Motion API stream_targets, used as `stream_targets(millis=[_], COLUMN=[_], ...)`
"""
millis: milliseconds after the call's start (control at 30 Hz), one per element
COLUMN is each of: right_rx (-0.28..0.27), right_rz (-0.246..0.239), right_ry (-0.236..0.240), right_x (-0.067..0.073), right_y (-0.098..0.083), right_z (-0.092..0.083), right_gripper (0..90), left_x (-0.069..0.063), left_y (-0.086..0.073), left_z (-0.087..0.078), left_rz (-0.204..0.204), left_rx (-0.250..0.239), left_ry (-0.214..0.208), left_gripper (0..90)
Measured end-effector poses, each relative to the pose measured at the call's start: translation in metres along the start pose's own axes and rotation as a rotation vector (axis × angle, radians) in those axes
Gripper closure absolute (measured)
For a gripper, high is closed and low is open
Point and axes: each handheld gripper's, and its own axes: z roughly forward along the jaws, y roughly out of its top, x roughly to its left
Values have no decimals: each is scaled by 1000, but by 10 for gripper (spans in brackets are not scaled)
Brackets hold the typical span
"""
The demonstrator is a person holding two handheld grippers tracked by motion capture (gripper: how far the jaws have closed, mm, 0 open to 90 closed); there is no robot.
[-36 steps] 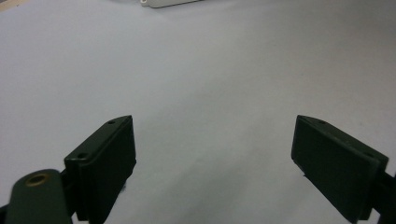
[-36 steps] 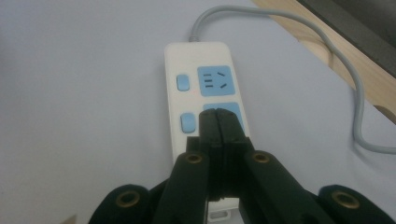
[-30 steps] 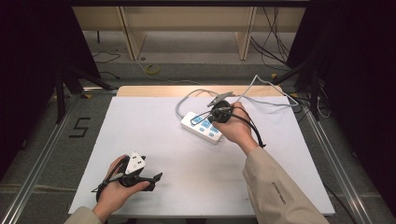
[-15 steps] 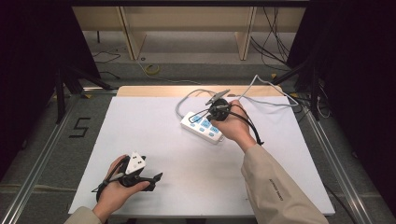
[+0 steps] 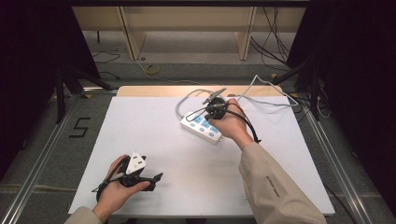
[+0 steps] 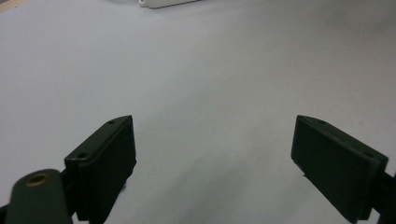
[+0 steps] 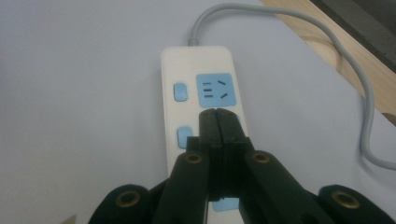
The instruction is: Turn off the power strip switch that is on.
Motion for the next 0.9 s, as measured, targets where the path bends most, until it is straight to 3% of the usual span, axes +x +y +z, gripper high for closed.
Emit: stream_targets(millis=[900], right_rx=[26], right_rz=[-5], right_ry=[17], right_x=[0], right_y=[13], right_z=[14], right_gripper=[900], left_x=[0], left_y=[0], left_z=[0], left_rz=[3], left_rx=[1], left_ry=[-1], left_gripper=[136])
